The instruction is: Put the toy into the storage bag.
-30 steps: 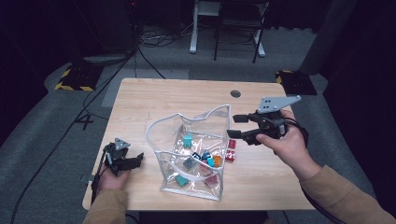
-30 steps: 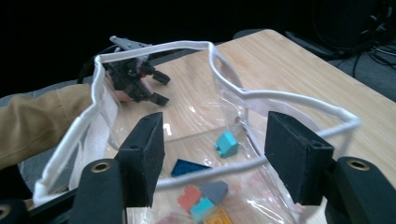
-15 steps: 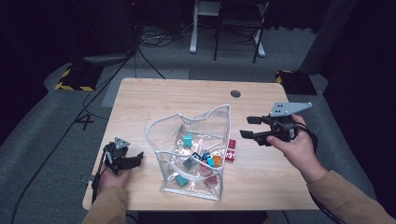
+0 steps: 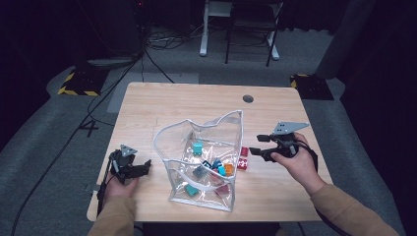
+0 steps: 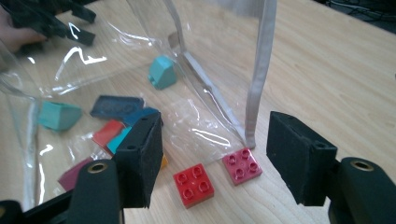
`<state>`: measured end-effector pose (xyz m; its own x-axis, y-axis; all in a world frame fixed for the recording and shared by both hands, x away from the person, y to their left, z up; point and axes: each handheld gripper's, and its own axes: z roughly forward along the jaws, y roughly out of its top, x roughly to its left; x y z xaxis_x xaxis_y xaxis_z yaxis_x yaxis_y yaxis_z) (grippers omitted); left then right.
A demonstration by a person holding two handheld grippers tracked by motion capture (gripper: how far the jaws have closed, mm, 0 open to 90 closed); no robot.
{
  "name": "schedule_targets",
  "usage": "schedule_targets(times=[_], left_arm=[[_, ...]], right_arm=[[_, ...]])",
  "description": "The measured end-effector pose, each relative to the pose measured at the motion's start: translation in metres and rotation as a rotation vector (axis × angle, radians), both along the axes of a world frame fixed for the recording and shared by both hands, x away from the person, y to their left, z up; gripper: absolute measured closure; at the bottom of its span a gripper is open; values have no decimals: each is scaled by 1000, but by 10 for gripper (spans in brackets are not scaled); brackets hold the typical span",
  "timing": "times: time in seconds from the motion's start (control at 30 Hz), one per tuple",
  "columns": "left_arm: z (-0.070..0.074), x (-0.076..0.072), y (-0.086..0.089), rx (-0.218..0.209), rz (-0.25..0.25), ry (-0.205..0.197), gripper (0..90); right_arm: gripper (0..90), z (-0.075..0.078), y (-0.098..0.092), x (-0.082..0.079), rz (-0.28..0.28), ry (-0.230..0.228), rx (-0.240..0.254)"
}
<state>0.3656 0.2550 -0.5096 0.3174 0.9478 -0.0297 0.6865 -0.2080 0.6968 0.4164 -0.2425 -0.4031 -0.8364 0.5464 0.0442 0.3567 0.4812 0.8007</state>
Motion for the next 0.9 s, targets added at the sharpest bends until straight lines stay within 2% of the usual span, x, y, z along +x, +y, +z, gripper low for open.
schedule_targets(times=[0.03,0.07,0.13,0.23,0.3,0.43,0.63,0.9], left_arm=[[0,0,0,-1,1,0,181],[0,0,0,-1,0,-1,181],[0,0,0,-1,0,-1,181],[0,0,0,-2,2,-1,181],[0,0,0,0,2,-2,181],[0,0,0,0,2,-2,180],[0,0,0,3,1,0,179],[0,0,0,-2,4,2,179]], right_arm=[[372,0,0,0,0,0,0],[372,-9,0,2,-2,11,1],[372,-12,0,2,-2,16,3],[372,-27,2,3,0,25,0],[372,-30,2,3,1,29,-1],[372,-49,6,4,7,61,-3],[392,-64,8,3,17,92,14],[445,-84,9,3,16,104,-7]])
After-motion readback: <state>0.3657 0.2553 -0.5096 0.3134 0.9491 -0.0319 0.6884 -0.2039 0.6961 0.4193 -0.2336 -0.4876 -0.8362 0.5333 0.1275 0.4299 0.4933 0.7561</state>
